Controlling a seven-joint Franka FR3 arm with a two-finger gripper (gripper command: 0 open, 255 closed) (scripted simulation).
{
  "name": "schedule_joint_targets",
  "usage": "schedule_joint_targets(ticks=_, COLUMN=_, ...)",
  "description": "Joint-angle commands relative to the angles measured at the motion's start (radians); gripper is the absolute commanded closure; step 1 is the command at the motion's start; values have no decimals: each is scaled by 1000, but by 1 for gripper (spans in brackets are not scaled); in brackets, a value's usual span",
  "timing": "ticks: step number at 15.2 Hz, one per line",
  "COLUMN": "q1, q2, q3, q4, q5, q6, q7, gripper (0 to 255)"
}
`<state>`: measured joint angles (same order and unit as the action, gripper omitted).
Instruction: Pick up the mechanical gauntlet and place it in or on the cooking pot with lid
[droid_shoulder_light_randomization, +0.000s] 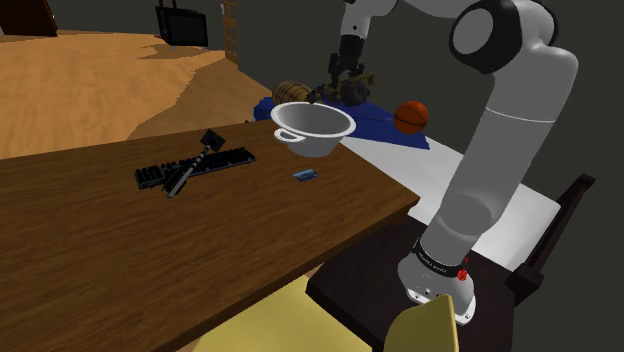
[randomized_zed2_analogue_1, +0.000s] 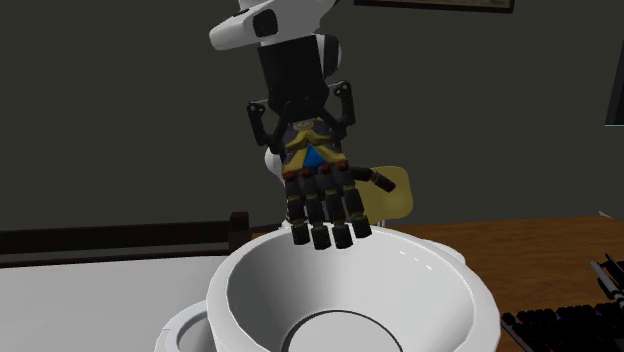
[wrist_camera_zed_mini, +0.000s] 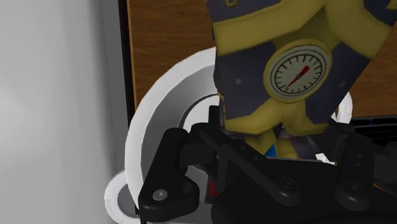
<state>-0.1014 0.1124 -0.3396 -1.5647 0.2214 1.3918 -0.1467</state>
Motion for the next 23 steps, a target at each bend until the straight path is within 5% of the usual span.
schedule_joint_targets(ticks=1, q1=-16, q2=101, q3=-5, q4=135, q5=31, q6=-41, q7=-11, gripper=255)
schedule_joint_targets(ticks=5, q1=-70, q2=333, q3=3, q4=472, q5=105, q6=-156, q7=0, gripper=255)
schedule_joint_targets(ticks=23, q1=-30, q2=283, q3=5, q4=172, q5=82, q6=91, q7=-43, gripper=255)
